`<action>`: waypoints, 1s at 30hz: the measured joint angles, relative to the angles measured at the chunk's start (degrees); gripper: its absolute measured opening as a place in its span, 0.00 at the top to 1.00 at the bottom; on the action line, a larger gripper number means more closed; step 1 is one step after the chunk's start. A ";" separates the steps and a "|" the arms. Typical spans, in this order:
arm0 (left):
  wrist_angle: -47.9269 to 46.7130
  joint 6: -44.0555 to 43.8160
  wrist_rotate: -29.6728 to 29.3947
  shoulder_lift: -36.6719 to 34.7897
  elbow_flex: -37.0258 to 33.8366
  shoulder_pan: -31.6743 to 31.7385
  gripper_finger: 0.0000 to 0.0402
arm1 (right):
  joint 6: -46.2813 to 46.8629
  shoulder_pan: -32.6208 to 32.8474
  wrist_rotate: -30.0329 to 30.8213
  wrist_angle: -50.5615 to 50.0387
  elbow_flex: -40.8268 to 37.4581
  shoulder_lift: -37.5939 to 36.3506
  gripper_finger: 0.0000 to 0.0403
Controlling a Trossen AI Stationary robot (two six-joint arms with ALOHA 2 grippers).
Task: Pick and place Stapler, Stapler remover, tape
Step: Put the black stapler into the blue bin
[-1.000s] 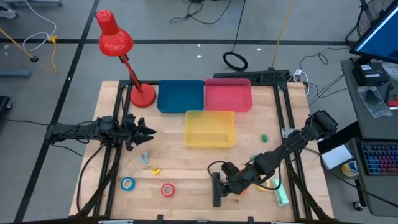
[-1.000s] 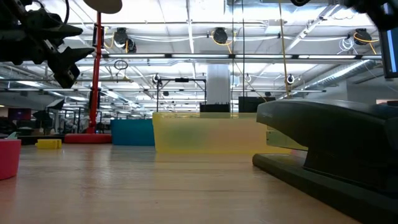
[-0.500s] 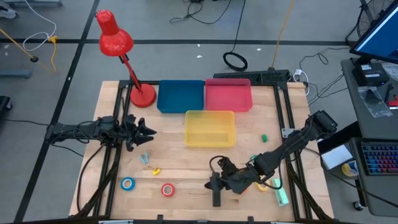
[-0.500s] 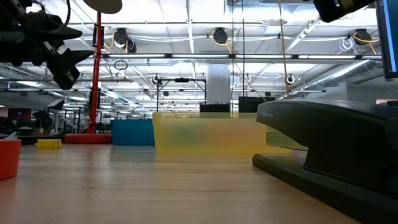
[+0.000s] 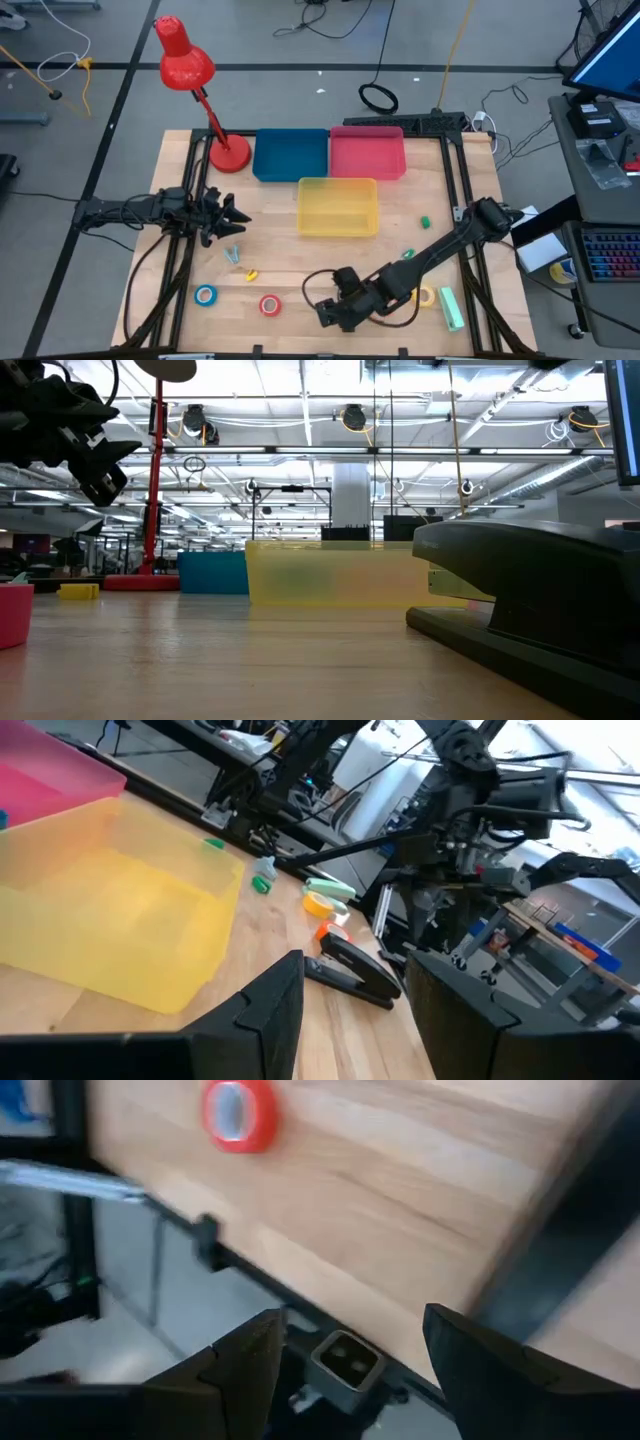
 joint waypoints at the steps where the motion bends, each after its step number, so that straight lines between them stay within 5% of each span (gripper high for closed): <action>1: 0.03 0.21 -0.04 0.00 0.00 0.00 0.56 | 1.13 0.21 0.01 -1.38 1.37 0.50 0.41; 9: -0.05 1.25 -0.27 -0.02 0.02 0.01 0.56 | 8.60 1.65 0.21 -14.11 4.40 0.71 0.41; 21: -0.15 2.97 -0.35 -0.02 0.02 0.01 0.56 | 7.07 -0.05 -0.11 -15.44 4.34 2.48 0.41; 30: -0.26 2.99 -1.31 -0.01 0.02 0.01 0.56 | 7.41 -0.32 -5.82 -14.11 4.34 7.25 0.41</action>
